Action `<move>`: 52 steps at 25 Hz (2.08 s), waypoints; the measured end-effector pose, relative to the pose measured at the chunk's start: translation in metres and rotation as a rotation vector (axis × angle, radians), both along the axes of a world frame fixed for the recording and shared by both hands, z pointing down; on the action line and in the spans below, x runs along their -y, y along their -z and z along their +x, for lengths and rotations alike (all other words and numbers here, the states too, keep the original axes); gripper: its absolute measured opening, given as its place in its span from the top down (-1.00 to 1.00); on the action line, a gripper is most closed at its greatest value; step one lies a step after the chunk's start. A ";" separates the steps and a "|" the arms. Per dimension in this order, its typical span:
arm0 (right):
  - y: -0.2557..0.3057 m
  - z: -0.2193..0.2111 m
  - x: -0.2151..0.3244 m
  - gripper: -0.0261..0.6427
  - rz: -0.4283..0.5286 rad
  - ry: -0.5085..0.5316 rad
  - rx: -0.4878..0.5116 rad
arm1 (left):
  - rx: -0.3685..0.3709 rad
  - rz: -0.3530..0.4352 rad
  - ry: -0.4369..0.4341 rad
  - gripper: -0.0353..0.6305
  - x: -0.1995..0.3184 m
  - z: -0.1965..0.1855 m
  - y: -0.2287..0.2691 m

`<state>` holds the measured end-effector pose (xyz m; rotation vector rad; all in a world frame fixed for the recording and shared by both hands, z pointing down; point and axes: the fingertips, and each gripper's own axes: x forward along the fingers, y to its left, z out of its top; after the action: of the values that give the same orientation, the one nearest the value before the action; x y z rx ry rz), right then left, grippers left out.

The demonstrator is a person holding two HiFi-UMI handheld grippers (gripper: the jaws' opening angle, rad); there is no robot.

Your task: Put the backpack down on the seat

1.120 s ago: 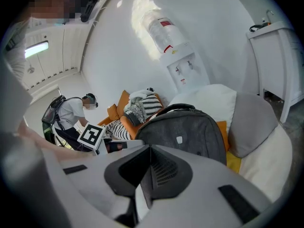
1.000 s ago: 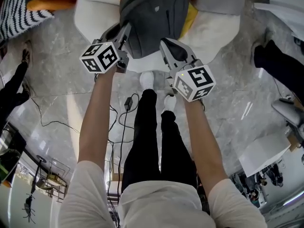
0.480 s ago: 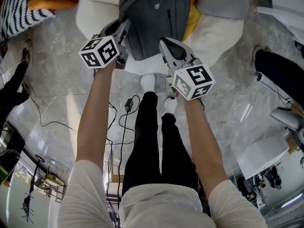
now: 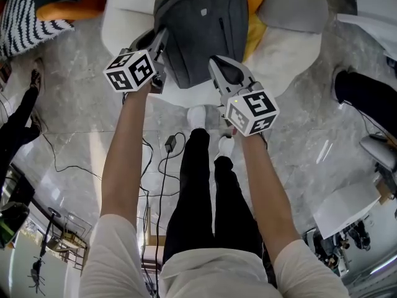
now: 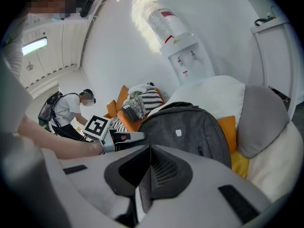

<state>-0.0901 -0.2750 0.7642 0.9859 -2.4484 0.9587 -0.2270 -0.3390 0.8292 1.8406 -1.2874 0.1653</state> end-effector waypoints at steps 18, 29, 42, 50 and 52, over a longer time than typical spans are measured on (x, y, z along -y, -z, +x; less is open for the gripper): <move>-0.038 -0.031 0.036 0.85 -0.045 -0.048 0.013 | 0.083 -0.020 -0.007 0.67 0.024 -0.020 -0.027; -0.053 -0.030 0.035 0.85 -0.057 -0.002 -0.001 | 0.129 -0.046 -0.002 0.60 0.035 -0.028 -0.048; -0.052 -0.021 0.024 0.85 -0.067 0.020 -0.022 | 0.122 -0.065 0.011 0.53 0.031 -0.028 -0.044; -0.045 -0.019 0.023 0.84 -0.063 0.019 -0.019 | 0.143 -0.065 0.004 0.31 0.030 -0.030 -0.035; -0.041 -0.017 0.022 0.85 -0.060 0.015 -0.020 | 0.148 -0.060 0.007 0.27 0.028 -0.033 -0.030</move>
<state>-0.1070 -0.2973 0.8057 0.9514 -2.3924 1.0061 -0.2603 -0.3667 0.8589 1.7999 -1.3743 0.3383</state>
